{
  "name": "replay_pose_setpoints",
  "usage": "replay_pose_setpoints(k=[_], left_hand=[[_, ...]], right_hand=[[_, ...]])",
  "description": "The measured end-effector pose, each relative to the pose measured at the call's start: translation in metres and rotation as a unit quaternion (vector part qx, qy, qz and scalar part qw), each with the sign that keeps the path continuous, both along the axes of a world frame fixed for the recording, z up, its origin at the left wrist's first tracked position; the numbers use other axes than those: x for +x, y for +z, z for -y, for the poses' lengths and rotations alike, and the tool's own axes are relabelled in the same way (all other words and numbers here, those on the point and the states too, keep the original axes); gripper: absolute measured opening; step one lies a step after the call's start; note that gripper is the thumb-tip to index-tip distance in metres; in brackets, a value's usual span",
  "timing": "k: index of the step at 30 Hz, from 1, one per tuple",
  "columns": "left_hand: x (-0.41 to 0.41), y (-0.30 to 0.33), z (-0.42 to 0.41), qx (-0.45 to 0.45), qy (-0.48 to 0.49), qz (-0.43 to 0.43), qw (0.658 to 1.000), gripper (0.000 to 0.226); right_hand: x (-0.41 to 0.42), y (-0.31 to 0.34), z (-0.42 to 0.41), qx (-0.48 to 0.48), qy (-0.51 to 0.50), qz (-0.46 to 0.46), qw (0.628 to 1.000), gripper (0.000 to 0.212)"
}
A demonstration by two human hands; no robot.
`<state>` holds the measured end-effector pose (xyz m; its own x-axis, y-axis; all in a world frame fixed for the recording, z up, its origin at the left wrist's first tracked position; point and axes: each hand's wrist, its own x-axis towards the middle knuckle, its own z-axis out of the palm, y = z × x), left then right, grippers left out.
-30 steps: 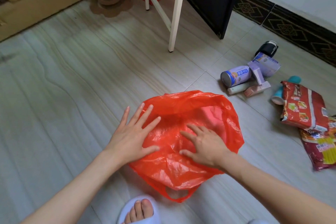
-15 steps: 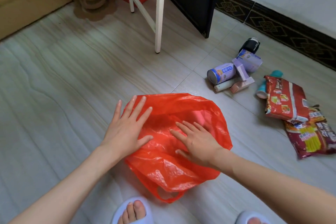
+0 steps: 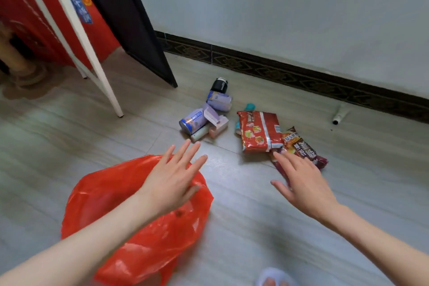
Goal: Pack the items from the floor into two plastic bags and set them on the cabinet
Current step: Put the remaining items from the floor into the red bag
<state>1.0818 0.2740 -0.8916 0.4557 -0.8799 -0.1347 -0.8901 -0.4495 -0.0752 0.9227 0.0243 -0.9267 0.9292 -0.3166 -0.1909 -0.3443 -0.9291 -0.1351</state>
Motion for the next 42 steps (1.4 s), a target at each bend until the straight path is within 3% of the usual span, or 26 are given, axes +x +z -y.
replay_pose_setpoints(k=[4,7,11,13,16,17,20,23,26,32,34,38,42], left_hand=[[-0.011,-0.056,0.053,-0.018,0.102,-0.120,0.987,0.068],[-0.015,-0.094,0.089,-0.092,0.190,-0.255,0.944,0.068],[0.007,-0.125,0.142,-0.136,0.255,-0.336,0.897,0.070],[0.026,-0.131,0.172,-0.176,0.339,-0.417,0.825,0.071],[0.048,-0.139,0.206,-0.226,0.470,-0.582,0.624,0.071],[0.052,-0.143,0.212,-0.228,0.486,-0.617,0.576,0.067],[0.054,-0.152,0.223,-0.231,0.507,-0.665,0.498,0.046],[0.052,-0.155,0.226,-0.238,0.516,-0.679,0.465,0.034],[0.053,-0.149,0.224,-0.248,0.498,-0.676,0.484,0.036],[0.051,-0.105,0.191,-0.272,0.451,-0.654,0.543,0.011],[0.050,-0.085,0.174,-0.269,0.424,-0.648,0.573,0.013],[0.049,-0.037,0.127,-0.255,0.394,-0.624,0.625,0.011],[0.047,0.014,0.058,-0.281,0.383,-0.570,0.670,0.010]], right_hand=[[-0.017,-0.039,0.046,0.016,-0.107,-0.010,0.994,0.071],[-0.013,-0.073,0.076,0.048,-0.177,-0.021,0.983,0.072],[0.005,-0.105,0.120,0.058,-0.223,-0.014,0.973,0.067],[0.017,-0.114,0.137,0.070,-0.253,0.001,0.965,0.066],[0.036,-0.126,0.156,0.110,-0.295,-0.055,0.948,0.079],[0.042,-0.130,0.160,0.119,-0.300,-0.085,0.943,0.085],[0.054,-0.135,0.167,0.155,-0.332,-0.114,0.924,0.093],[0.059,-0.135,0.173,0.287,-0.396,-0.096,0.867,0.081],[0.060,-0.131,0.170,0.371,-0.417,-0.075,0.826,0.066],[0.056,-0.105,0.142,0.331,-0.448,0.055,0.829,0.040],[0.051,-0.087,0.123,0.323,-0.427,0.086,0.840,0.032],[0.033,-0.045,0.081,0.220,-0.355,0.107,0.902,0.029],[0.033,0.000,0.021,0.251,-0.311,0.174,0.900,0.025]])
